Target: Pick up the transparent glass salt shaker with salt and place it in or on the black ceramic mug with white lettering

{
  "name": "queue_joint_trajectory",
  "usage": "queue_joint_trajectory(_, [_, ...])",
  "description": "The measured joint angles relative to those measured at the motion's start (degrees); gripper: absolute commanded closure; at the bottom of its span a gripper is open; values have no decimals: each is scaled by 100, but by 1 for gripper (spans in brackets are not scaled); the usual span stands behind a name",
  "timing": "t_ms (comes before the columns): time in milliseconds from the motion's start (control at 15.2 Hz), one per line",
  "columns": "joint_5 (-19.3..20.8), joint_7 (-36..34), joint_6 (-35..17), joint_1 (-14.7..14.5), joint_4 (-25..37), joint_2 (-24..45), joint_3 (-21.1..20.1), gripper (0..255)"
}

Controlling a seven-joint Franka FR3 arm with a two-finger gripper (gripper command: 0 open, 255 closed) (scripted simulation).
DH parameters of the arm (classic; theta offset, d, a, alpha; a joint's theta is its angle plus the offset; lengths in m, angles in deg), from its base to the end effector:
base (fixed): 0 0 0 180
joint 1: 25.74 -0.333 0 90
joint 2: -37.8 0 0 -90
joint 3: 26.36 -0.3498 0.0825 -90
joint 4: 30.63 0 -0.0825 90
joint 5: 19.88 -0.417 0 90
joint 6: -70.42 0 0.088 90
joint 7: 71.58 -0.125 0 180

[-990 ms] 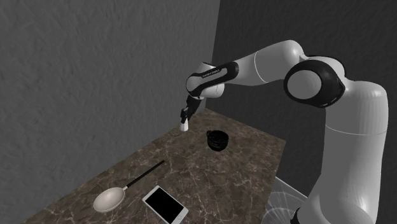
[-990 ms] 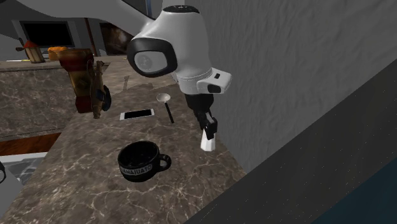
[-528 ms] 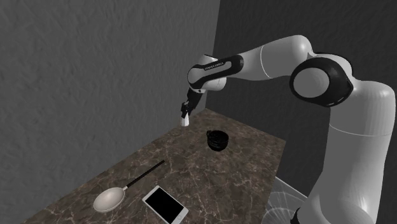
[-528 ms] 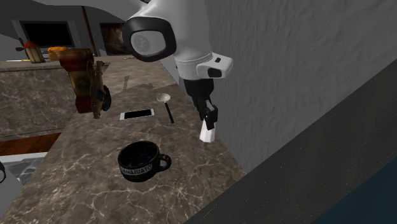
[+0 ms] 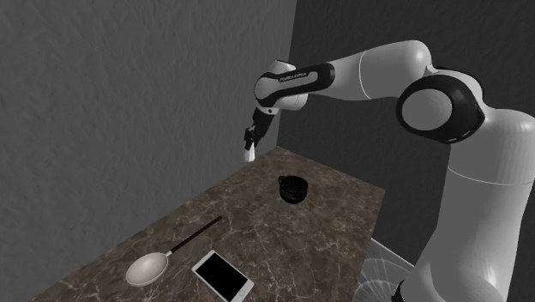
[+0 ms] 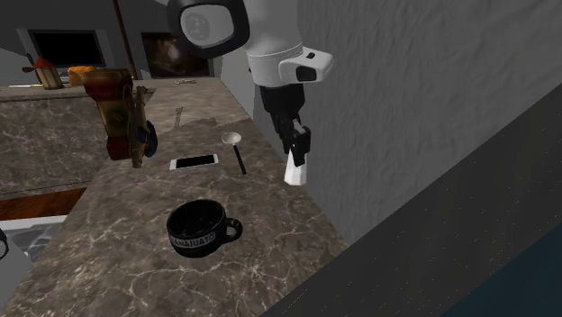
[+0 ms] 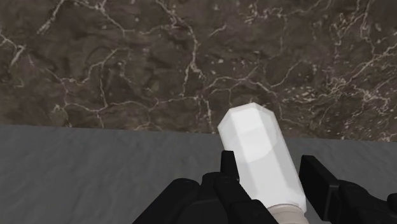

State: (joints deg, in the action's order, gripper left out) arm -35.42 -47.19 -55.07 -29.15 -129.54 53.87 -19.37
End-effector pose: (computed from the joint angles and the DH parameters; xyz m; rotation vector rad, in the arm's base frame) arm 0.6987 -0.0232 0.4407 -2.9513 -0.3465 -0.3424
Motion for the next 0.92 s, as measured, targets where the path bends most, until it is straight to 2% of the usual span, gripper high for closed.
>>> queue_joint_trajectory(792, [135,-207,827,7,669,-177,39,255])
queue_joint_trajectory(924, [154,-145,789,27,328,-470,67,255])
